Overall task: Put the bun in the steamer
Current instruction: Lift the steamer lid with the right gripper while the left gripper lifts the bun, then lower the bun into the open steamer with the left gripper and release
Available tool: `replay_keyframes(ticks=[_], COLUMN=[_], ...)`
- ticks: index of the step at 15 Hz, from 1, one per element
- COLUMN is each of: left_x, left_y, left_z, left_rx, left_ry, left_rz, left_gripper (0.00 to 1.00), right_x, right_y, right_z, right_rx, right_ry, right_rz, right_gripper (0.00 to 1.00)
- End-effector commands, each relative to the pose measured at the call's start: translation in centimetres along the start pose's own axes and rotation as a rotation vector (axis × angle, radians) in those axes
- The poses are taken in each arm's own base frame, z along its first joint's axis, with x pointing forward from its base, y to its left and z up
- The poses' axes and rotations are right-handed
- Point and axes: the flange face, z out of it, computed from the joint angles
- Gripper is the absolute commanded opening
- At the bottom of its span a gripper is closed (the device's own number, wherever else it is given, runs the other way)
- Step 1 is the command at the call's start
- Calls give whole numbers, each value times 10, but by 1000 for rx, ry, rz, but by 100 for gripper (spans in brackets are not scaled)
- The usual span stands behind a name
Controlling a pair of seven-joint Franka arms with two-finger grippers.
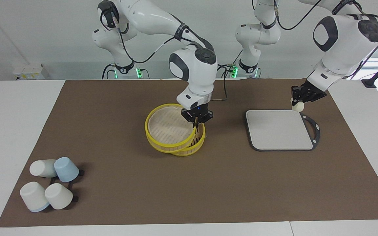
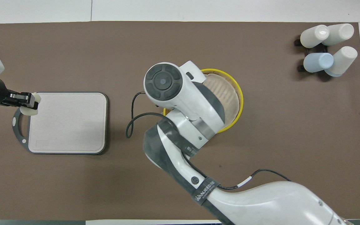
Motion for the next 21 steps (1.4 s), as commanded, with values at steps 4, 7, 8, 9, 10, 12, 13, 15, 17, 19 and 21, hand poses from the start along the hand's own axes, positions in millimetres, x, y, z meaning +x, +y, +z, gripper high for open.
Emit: replay_keyframes(ticks=[4,7,8,9,10,12,13,15,17,19,21], left_x=[11,26,35,38,42,37,29,24,18,18,19], left_y=[84,179,222,264,298,357,373,403,420,419,424], left_z=[-6,13,40,61,87,138,154,197,227,244,255], left_rx=[-12,-41,-51,-69,-82,-98,-109,-97,-84,-67,-81], left_ry=[61,137,145,165,180,190,197,180,189,207,222], left_rz=[-153,-270,-304,-333,-354,-349,-354,-353,-317,-338,-351], left_gripper=[23,23,23,23,23,23,23,24,24,25,63], right_x=[87,113,118,121,122,119,118,114,110,108,107], right_y=[184,279,300,322,338,344,344,345,343,343,343], right_z=[-62,-52,-49,-45,-41,-38,-36,-29,-24,-24,-22], right_rx=[70,83,83,79,77,74,74,78,79,78,78], right_ry=[25,-2,-2,-7,-19,-38,-41,-46,-44,-43,-46], right_rz=[-144,-147,-189,-201,-196,-189,-188,-185,-186,-185,-185], right_gripper=[0,0,0,0,0,0,0,0,0,0,0])
